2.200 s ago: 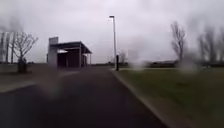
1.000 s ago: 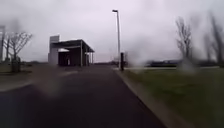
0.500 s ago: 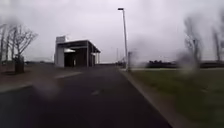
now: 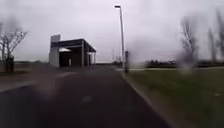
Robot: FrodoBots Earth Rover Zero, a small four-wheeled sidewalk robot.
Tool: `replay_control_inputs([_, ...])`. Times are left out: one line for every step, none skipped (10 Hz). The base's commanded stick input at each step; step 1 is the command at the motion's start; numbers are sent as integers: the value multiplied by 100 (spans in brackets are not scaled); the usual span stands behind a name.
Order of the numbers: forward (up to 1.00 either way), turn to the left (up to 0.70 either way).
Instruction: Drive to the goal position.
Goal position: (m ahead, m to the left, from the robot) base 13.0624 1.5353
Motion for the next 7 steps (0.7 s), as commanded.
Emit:
replay_control_inputs([100,38])
replay_control_inputs([100,29])
replay_control_inputs([100,21])
replay_control_inputs([100,13])
replay_control_inputs([100,4])
replay_control_inputs([100,0])
replay_control_inputs([100,0])
